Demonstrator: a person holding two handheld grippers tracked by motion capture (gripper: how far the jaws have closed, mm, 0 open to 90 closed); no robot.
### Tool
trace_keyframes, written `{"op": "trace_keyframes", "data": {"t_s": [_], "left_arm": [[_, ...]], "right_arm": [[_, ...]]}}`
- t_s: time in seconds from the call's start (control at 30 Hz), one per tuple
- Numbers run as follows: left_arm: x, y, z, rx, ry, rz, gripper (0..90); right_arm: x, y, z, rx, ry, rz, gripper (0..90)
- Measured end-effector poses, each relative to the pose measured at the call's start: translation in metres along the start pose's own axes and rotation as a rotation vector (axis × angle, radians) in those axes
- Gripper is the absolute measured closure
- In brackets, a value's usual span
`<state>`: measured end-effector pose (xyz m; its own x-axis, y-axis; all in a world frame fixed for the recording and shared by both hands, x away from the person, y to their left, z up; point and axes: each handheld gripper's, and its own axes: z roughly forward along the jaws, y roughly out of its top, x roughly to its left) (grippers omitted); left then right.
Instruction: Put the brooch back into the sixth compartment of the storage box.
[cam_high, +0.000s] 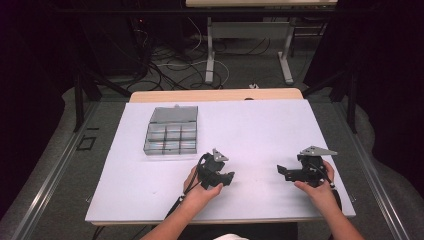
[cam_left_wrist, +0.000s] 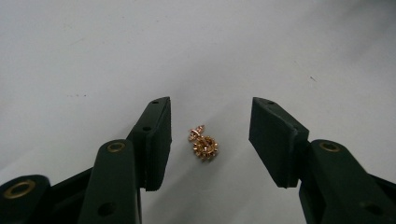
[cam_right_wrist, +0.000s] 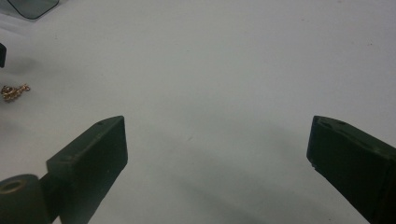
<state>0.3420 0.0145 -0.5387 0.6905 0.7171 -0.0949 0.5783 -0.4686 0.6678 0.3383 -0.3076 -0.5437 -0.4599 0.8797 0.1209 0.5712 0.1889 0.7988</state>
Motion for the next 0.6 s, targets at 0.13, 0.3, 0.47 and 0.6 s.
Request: {"op": "trace_keyframes", "data": {"t_s": [0.13,0.3,0.47,0.6], "left_arm": [[0.0,-0.003,0.002,0.009,0.008,-0.014,53.9],[-0.001,-0.006,0.005,0.022,0.021,-0.027,53.9],[0.001,-0.009,0.007,0.025,0.035,-0.027,55.6],[0.001,-0.011,0.008,0.026,0.036,-0.04,58.2]], "right_arm": [[0.0,0.0,0.0,0.001,-0.003,-0.007,5.0],[0.0,0.0,0.001,0.004,-0.001,-0.006,5.3],[-0.001,-0.001,0.001,0.004,-0.005,-0.012,5.3],[0.0,-0.001,0.002,0.009,-0.003,-0.008,5.3]]}}
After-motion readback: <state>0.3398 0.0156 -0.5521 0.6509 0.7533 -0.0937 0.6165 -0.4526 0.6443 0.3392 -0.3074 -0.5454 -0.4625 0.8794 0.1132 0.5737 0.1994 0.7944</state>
